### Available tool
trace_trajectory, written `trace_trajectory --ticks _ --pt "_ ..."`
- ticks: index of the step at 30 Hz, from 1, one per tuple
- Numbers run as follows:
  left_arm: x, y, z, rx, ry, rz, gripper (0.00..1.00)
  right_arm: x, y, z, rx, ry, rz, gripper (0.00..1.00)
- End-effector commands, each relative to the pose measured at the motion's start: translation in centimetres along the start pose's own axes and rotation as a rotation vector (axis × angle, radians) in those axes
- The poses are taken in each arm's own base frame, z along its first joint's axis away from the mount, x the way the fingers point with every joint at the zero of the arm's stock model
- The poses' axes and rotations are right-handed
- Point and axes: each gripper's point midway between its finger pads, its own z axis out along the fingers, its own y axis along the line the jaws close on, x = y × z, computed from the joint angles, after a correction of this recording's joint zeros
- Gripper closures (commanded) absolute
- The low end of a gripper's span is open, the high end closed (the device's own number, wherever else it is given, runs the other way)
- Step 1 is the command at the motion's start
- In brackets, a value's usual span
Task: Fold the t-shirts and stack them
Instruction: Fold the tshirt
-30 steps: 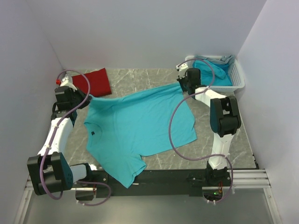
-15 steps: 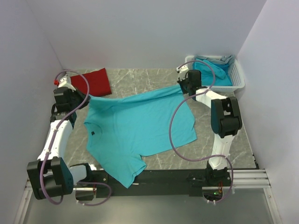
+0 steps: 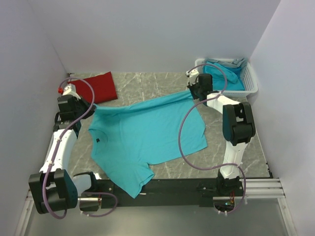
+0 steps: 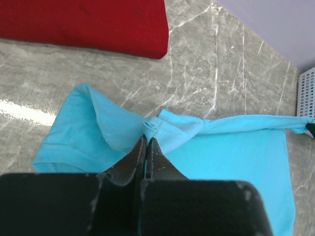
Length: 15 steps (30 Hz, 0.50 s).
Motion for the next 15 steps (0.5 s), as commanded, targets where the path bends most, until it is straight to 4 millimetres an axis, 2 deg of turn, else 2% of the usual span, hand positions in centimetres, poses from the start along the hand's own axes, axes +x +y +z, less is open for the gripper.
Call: trace_trajectory --ticks 1,12,15 --pt "-0.9 -0.6 -0.7 0.017 -0.042 0.002 1.0 -3.0 -1.6 -2.2 0.034 -0.067 -0.016 1.0" --pt "0.2 -0.3 -1.1 0.016 -0.013 -0.001 1.0 -1.8 -1.6 -3.6 0.043 -0.039 -0.051 0.98" --pt "0.8 -0.1 -1.0 0.015 0.008 -0.001 0.99 -1.2 -1.3 -4.1 0.032 -0.023 -0.065 0.8"
